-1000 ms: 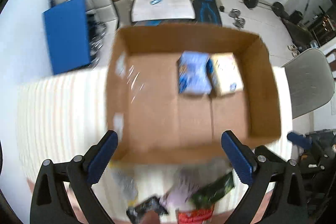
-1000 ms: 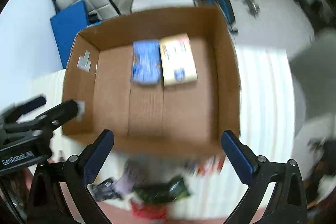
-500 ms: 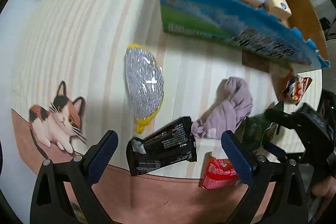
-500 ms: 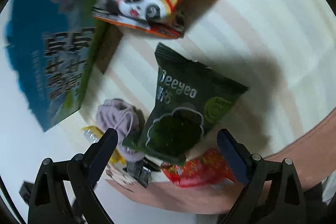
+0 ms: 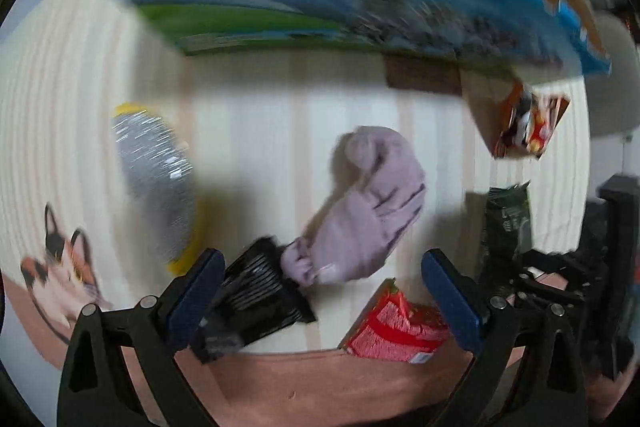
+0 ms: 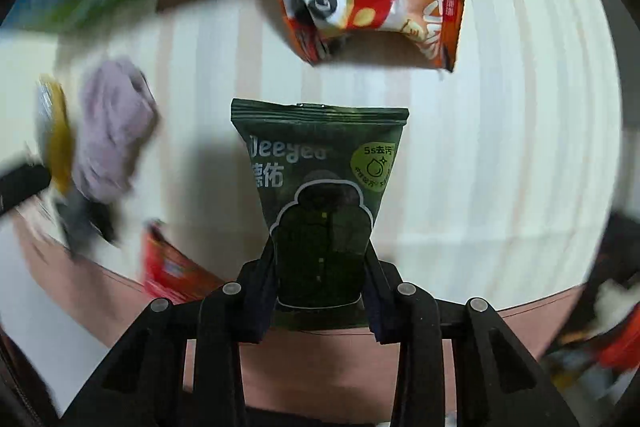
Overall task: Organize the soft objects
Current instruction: 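Grasp the lilac towel with the left tool while the right tool grasps the green wipes pack, then drop the towel into the box with the left tool while the right tool drops the wipes pack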
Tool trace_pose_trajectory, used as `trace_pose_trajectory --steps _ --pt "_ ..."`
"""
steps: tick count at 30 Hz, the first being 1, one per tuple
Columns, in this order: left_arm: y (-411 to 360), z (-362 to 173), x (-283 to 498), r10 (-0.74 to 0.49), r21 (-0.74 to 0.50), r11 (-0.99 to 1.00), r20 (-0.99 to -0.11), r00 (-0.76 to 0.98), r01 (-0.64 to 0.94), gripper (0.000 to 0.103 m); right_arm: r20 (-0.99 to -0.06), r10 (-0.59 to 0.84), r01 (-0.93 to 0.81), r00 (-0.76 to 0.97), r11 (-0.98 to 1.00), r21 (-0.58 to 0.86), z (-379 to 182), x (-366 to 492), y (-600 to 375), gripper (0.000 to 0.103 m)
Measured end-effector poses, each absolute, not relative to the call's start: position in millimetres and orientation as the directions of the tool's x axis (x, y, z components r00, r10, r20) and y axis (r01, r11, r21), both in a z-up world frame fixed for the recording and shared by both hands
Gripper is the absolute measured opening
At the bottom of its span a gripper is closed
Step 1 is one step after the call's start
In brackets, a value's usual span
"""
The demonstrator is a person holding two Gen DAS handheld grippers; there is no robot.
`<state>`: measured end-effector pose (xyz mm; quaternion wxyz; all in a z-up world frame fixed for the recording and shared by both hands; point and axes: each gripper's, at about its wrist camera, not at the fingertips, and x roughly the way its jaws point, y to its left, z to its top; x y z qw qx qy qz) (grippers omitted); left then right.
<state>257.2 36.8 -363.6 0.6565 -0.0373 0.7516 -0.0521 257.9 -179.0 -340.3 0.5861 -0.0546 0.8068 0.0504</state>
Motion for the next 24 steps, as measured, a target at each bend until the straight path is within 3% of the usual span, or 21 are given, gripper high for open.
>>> trace_pose_trajectory --steps 2,4,5,6,7,8,10,14,16,17,22,24 --pt "20.4 -375.6 262.5 -0.092 -0.102 0.993 -0.984 -0.149 0.060 0.101 -0.957 -0.041 -0.190 -0.286 0.982 0.015 -336.7 253.0 -176.6 0.040" --pt "7.7 -387.1 267.1 -0.065 -0.080 0.992 -0.986 -0.152 0.101 0.101 -0.956 -0.030 -0.179 -0.291 0.984 0.024 -334.7 250.2 -177.7 0.052" --pt "2.2 -394.0 269.2 -0.042 -0.060 0.991 -0.987 -0.154 0.117 0.099 -0.959 -0.021 -0.162 -0.282 0.986 0.026 -333.3 248.4 -178.2 0.064" --pt "-1.0 -398.8 270.3 -0.028 -0.048 0.991 -0.988 -0.154 0.125 0.084 -0.962 -0.011 -0.134 -0.274 0.991 0.027 -329.1 253.1 -187.8 0.068" --pt "-3.7 -403.4 270.9 -0.021 -0.043 0.990 -0.987 -0.161 0.131 0.059 -0.963 0.002 -0.104 -0.270 0.994 0.031 -328.0 251.2 -192.6 0.068" --pt "-5.7 -407.2 270.0 -0.014 -0.037 0.991 -0.985 -0.173 0.130 0.056 -0.961 0.017 -0.072 -0.276 0.997 0.039 -328.4 248.6 -199.3 0.068" --pt "-11.2 -402.6 267.6 0.009 -0.011 0.990 -0.990 -0.140 0.141 0.039 -0.954 0.057 -0.014 -0.295 0.998 0.064 -331.8 242.2 -208.5 0.068" --pt "-10.0 -401.3 255.5 -0.013 -0.025 0.995 -0.990 -0.138 0.092 0.038 -0.957 0.075 0.019 -0.281 0.997 0.072 -335.9 231.7 -212.5 0.067" --pt "-10.3 -400.4 247.5 -0.019 -0.029 0.997 -0.991 -0.134 0.069 0.037 -0.961 0.075 0.035 -0.268 0.997 0.068 -339.2 233.9 -210.5 0.052" --pt "-9.5 -399.5 243.7 -0.029 -0.037 0.998 -0.990 -0.138 0.056 0.037 -0.966 0.049 0.027 -0.255 0.999 0.044 -337.4 232.3 -209.7 0.039" --pt "-8.0 -373.1 226.9 -0.116 -0.115 0.993 -0.986 -0.118 -0.015 0.036 -0.978 0.049 -0.018 -0.200 0.998 0.053 -319.4 219.5 -185.6 0.037" --pt "-6.5 -341.3 223.3 -0.175 -0.172 0.984 -0.982 -0.074 -0.039 0.036 -0.983 0.085 -0.029 -0.160 0.995 0.091 -286.5 214.6 -186.1 0.036"
